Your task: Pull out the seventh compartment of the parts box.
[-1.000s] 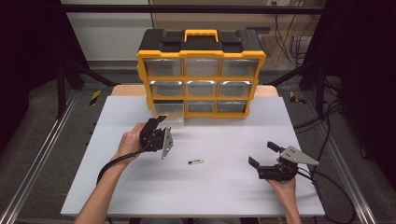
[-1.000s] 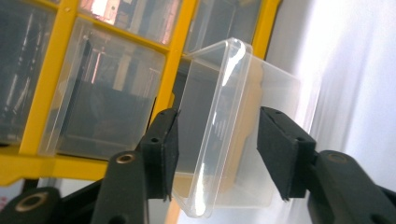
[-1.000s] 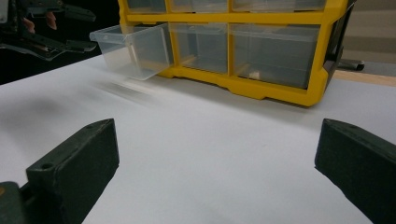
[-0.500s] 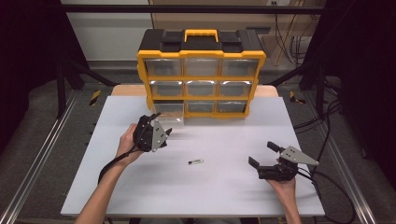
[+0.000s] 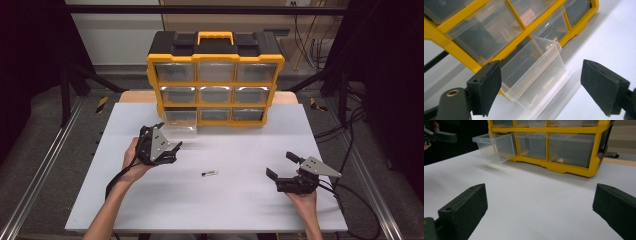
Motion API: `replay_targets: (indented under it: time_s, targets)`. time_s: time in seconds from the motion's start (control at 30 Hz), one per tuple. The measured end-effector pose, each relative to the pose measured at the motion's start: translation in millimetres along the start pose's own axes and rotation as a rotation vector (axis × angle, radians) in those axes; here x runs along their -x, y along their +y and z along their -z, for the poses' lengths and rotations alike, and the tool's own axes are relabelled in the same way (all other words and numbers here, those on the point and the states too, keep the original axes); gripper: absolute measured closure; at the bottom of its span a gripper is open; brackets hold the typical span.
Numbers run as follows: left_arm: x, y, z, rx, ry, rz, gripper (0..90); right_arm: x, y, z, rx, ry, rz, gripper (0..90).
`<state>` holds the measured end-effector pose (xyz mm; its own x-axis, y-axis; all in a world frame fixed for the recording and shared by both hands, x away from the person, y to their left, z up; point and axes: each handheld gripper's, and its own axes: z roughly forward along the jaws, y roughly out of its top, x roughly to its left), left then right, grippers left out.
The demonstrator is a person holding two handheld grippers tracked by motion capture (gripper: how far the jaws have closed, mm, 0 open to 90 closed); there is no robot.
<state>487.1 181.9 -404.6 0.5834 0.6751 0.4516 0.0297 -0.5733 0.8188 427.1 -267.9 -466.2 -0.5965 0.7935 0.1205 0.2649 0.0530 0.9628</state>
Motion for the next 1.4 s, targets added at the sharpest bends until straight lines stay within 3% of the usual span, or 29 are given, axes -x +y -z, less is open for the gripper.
replay_targets:
  time_s: [0.03, 0.13, 0.17, 0.2, 0.23, 0.27, 0.43, 0.63, 1.4]
  targets:
    - [0.0, 0.0, 0.0, 0.000, 0.000, 0.000, 16.1, 0.0, 0.0, 0.0, 0.000, 0.000, 0.000, 0.5]
    - [-1.9, -2.5, 7.0, 0.017, -0.019, 0.062, 14.2, -0.4, 0.3, 0.5, -0.001, 0.000, -0.007, 0.5]
    - [-1.9, -2.5, 7.0, 0.017, -0.019, 0.062, 13.5, -0.4, 0.4, 0.6, 0.000, 0.001, -0.007, 0.5]
    - [-3.5, -4.1, 9.9, 0.024, -0.026, 0.100, 12.4, 0.1, 0.2, 0.4, 0.002, -0.001, -0.001, 0.5]
    - [-3.5, -4.1, 9.9, 0.024, -0.026, 0.100, 11.6, 0.2, 0.3, 0.5, 0.002, -0.001, -0.001, 0.4]
    - [-4.7, -6.1, 12.7, 0.028, -0.026, 0.132, 11.0, -0.1, 0.3, 0.7, 0.000, 0.000, -0.006, 0.5]
    - [-5.8, -11.6, 18.4, 0.039, -0.033, 0.177, 8.6, -0.1, 0.4, 0.9, 0.001, -0.001, -0.005, 0.5]
    - [-5.6, -21.5, 26.4, 0.063, -0.078, 0.263, 7.0, -0.1, 0.4, 0.8, 0.002, 0.000, -0.006, 0.5]
    - [11.2, -30.8, 25.0, 0.026, -0.170, 0.328, 0.6, 0.3, 0.6, 0.3, 0.006, -0.001, -0.009, 0.5]
